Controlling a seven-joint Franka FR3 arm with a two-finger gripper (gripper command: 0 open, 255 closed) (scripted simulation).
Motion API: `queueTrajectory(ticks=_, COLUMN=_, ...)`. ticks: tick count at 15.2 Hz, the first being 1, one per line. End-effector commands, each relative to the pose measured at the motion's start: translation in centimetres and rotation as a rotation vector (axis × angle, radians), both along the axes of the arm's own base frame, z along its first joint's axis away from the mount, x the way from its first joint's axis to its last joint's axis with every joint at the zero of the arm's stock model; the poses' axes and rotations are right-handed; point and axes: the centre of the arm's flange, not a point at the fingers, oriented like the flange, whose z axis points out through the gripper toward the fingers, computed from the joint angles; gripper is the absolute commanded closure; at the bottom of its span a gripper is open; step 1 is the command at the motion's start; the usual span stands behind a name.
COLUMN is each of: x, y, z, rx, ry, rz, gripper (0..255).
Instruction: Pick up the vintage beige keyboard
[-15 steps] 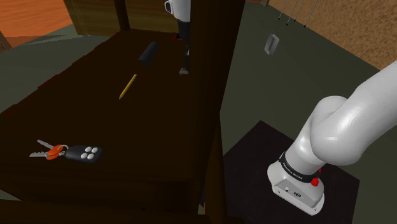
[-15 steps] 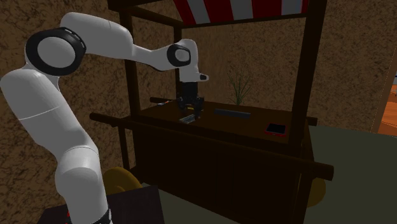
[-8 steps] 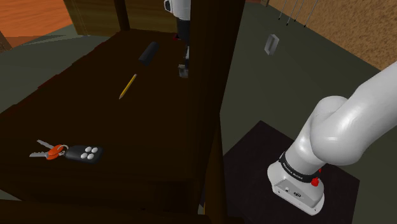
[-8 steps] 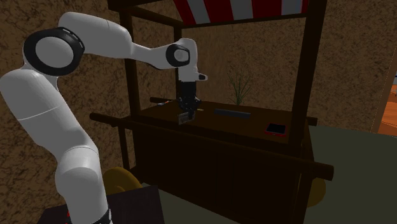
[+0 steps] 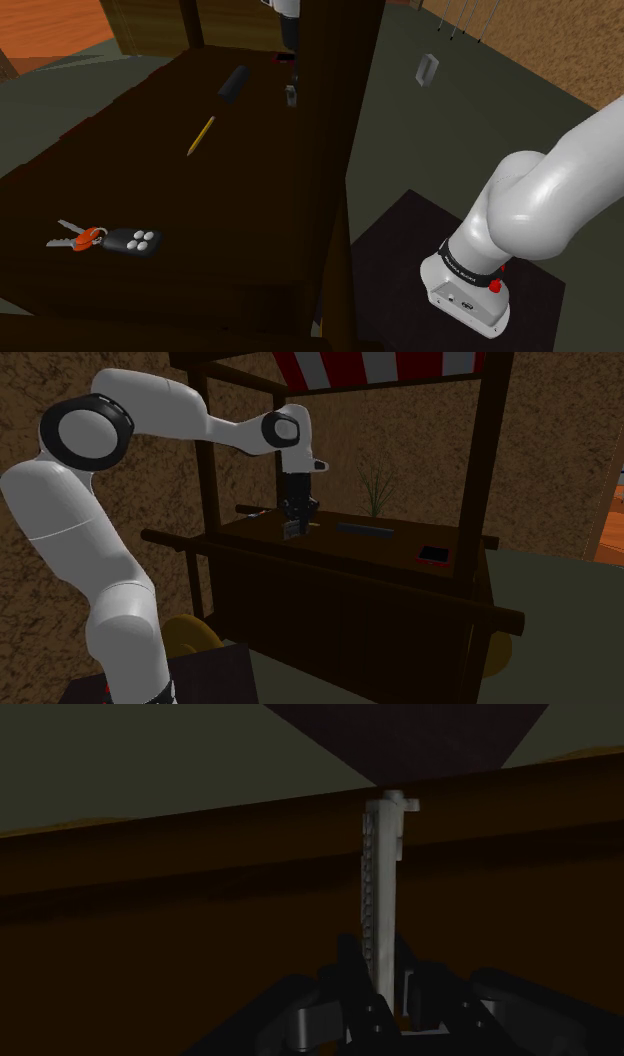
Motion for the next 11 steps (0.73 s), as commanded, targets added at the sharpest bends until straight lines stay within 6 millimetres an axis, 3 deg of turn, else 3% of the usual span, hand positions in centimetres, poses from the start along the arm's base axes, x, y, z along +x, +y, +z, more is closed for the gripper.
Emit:
queueTrajectory(ticks=1, x=0.0, y=0.1, z=1.2, rx=-0.001, ry=0.0, rz=0.0, gripper=255)
queueTrajectory(ticks=9, x=0.0, y=0.1, z=5.4, rx=-0.001, ry=0.0, rz=0.0, gripper=255)
queueTrajectory(ticks=11, x=0.0, y=0.1, z=5.5, rx=-0.001, ry=0.0, rz=0.0, gripper=255)
